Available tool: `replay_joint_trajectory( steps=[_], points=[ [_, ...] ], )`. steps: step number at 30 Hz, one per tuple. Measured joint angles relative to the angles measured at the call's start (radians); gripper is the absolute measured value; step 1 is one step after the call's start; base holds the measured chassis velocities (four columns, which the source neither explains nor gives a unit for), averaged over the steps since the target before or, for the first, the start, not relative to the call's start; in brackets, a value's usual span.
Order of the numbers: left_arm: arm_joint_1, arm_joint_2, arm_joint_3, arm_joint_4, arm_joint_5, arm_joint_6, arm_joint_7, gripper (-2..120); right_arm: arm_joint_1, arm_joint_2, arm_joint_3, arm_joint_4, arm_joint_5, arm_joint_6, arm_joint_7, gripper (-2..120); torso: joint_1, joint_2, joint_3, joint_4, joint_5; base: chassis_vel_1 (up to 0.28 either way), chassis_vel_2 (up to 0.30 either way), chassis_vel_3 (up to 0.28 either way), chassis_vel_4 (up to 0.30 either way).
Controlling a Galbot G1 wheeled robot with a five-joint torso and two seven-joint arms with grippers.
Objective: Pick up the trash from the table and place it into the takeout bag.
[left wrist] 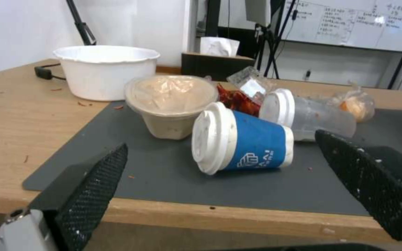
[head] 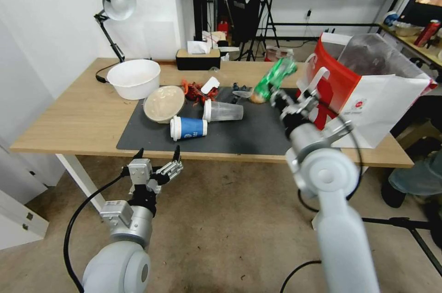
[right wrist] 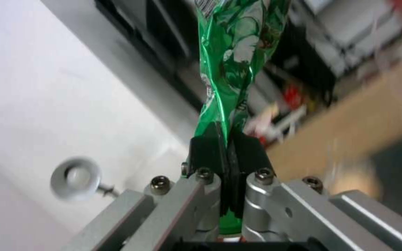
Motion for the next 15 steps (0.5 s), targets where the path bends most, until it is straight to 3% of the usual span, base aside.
replay_joint_trajectory(
  steps=[8, 15],
  points=[
    [0.002, 0.0, 0.001, 0.0, 0.005, -0.005, 0.0, 100, 0.183, -0.154, 0.064, -0.111, -0.192, 0.061, -0.015, 0, 0.0, 0.0, 0.0, 0.0002, -0.0003, 0.0, 0.0, 0.0, 0.0],
    [0.0, 0.0, 0.004, 0.007, 0.008, -0.008, 0.002, 100, 0.242, -0.204, 0.107, -0.197, -0.335, 0.05, 0.022, 0, 0.0, 0.0, 0.0, 0.0, -0.0001, 0.0, 0.0, 0.0, 0.0]
  ],
)
